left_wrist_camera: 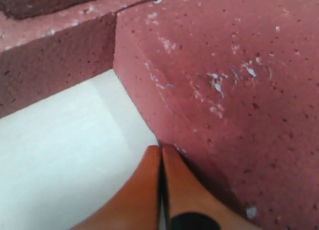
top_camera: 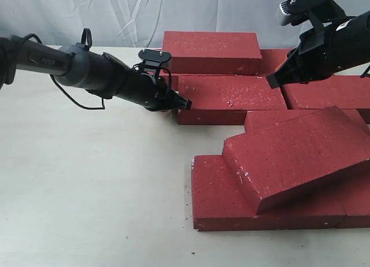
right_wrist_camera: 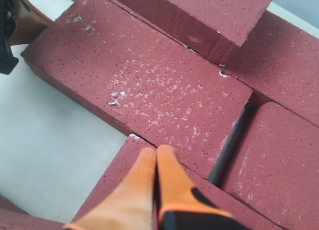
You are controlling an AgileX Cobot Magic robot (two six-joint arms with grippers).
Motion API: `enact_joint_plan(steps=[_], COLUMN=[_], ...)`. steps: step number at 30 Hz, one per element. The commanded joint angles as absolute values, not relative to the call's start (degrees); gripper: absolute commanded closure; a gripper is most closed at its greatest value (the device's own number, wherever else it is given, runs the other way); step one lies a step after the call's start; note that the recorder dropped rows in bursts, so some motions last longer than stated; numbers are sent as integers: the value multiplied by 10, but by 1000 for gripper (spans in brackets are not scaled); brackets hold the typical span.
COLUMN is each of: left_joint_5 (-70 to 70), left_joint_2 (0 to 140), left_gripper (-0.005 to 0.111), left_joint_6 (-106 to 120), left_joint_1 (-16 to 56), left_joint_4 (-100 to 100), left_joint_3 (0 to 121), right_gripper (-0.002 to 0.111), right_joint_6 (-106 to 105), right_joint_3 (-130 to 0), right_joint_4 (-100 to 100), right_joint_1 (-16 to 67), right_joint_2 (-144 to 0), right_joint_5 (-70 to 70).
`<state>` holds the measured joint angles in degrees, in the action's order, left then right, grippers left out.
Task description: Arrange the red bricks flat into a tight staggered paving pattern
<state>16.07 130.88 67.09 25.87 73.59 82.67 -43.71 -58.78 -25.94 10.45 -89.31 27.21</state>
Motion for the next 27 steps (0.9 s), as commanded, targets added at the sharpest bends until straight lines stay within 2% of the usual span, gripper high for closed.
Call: enact_joint_plan(steps=[1,15,22,27], left_joint_5=[192,171,182,257], left_joint_2=[1318,1336,1312,1310], left_gripper=[107,107,107,107], left_joint_6=[670,670,594,574], left_joint_1=[270,286,234,223], left_joint_4=[750,735,635,618], left_joint_3=[841,850,850,850], right_gripper=[109,109,109,109], right_joint_6=[-439,-439,-439,-439], right_joint_3=[-585,-585,-585,-585], right_joint_4=[-262,-267,-267,-267], right_joint_1=[101,101,101,101], right_joint_2=[-889,-889,-889,-889], right_joint_5=[265,268,268,266])
